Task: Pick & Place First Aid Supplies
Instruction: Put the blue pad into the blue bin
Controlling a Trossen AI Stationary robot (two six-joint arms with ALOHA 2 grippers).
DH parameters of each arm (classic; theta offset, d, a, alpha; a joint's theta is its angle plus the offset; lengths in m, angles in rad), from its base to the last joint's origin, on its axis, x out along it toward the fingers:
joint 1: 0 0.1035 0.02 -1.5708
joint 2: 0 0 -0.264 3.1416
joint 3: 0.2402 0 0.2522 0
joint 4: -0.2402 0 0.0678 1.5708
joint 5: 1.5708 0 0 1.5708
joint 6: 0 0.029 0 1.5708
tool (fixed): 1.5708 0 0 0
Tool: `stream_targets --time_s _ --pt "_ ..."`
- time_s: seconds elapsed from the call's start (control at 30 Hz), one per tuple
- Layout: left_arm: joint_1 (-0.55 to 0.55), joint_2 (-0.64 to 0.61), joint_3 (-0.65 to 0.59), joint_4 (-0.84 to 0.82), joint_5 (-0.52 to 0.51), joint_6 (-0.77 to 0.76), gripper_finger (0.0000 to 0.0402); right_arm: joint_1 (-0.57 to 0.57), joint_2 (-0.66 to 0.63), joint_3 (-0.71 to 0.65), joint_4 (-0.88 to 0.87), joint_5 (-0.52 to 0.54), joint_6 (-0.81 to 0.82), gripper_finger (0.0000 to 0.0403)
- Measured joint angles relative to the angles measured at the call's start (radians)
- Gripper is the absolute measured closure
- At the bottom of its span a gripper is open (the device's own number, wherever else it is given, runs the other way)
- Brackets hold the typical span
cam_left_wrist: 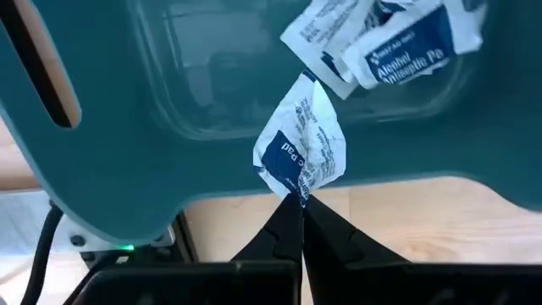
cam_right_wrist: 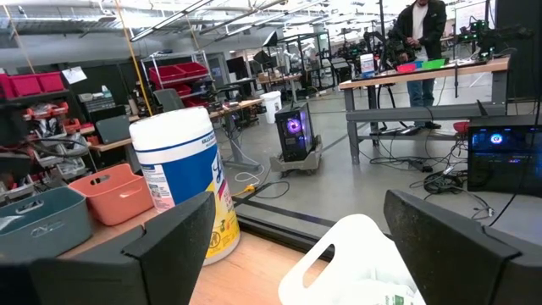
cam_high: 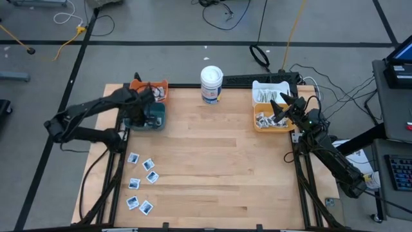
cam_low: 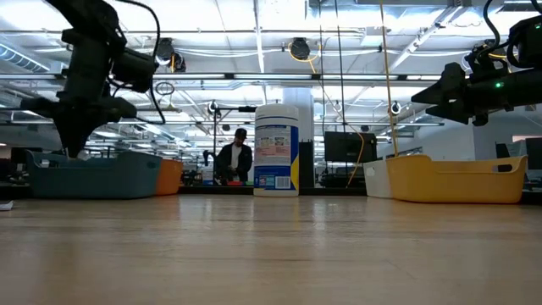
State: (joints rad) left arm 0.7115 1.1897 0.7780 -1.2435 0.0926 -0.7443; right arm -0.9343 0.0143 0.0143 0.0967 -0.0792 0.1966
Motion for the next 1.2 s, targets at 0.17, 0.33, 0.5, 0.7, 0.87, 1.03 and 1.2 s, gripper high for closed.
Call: stream_targets --time_s 0.17,0.33,0.5,0.7,0.87,1.03,1.2 --pt "0.041 0.044 0.000 0.051 -0.010 0.039 0.0400 0.000 0.000 0.000 0.000 0.000 0.000 0.0066" --pt "0.084 0.121 0.000 0.145 -0.049 0.073 0.0400 0.000 0.000 0.000 0.000 0.000 0.000 0.0066" --pt "0.121 0.203 0.000 0.214 -0.076 0.102 0.0400 0.000 0.000 0.000 0.000 0.000 0.000 0.0066" --pt "0.132 0.230 0.001 0.255 -0.052 0.085 0.0389 0.000 0.000 0.000 0.000 0.000 0.000 0.0066" --pt "0.131 0.230 0.006 0.251 -0.024 0.087 0.0323 0.000 0.000 0.000 0.000 0.000 0.000 0.0066" --pt "0.131 0.230 0.071 0.208 -0.004 0.094 0.0242 0.000 0.000 0.000 0.000 0.000 0.000 0.0066" --pt "0.116 0.230 0.172 0.096 -0.006 0.075 0.0195 0.000 0.000 0.000 0.000 0.000 0.000 0.0066"
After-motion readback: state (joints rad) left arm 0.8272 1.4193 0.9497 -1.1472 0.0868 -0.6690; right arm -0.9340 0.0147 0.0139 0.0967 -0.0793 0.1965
